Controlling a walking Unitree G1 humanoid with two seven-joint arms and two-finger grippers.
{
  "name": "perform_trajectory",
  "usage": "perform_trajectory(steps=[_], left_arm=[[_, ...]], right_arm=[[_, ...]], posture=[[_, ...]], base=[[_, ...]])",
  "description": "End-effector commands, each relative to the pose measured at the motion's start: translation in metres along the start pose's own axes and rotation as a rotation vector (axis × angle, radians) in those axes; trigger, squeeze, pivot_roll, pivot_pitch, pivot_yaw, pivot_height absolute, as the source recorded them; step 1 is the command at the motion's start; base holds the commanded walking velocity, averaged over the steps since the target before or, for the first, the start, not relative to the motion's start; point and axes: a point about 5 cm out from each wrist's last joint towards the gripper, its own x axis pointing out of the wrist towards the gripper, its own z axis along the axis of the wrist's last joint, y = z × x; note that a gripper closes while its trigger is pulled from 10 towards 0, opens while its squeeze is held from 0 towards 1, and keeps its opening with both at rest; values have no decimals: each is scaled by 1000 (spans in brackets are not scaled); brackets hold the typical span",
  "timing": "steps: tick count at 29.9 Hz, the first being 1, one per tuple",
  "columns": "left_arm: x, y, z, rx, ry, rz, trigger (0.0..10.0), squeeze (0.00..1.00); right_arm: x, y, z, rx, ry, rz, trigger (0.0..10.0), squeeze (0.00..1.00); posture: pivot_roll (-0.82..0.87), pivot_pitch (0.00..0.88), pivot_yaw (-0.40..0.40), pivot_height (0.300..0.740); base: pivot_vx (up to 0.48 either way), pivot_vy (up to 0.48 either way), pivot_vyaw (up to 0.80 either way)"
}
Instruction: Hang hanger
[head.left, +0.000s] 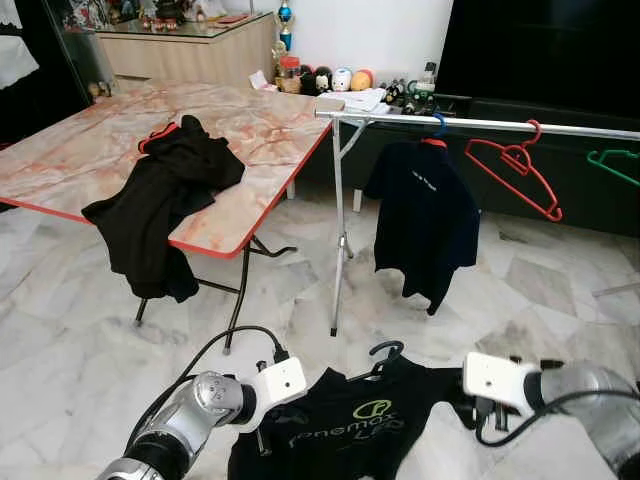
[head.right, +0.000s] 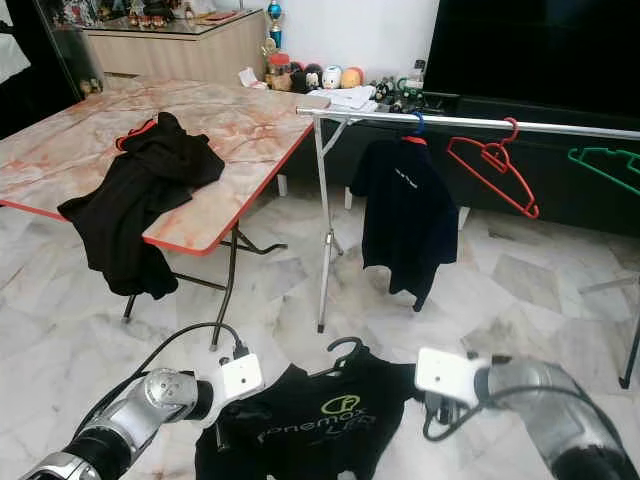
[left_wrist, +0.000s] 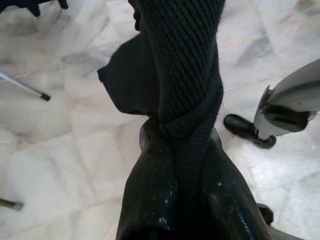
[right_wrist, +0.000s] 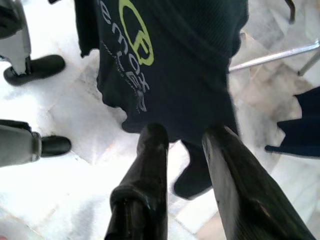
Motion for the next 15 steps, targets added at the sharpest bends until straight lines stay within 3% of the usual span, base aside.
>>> perform_trajectory(steps=[1,8,10,15], left_arm=[[-9,6,5,-14,-49,-7,0,0],[-21,7,3,-29,-59,-67,0,0],[-24,7,1,-26,-44,-96,0,0],[-30,8,0,-29,-27,-124,0,0]], right_arm=[[0,2,-5,62,-19,-79,10000,0],[3,14,-25,161,-9,-193,10000,0],[1,13,-33,209,2,-277,10000,0],[1,22,-38,281,-24,-260,10000,0]], posture=[[-92,3,41,740],[-94,0,44,740],[-95,0,43,740],[-95,0,44,740]], base=[[0,0,0],[0,0,0],[0,0,0],[0,0,0]])
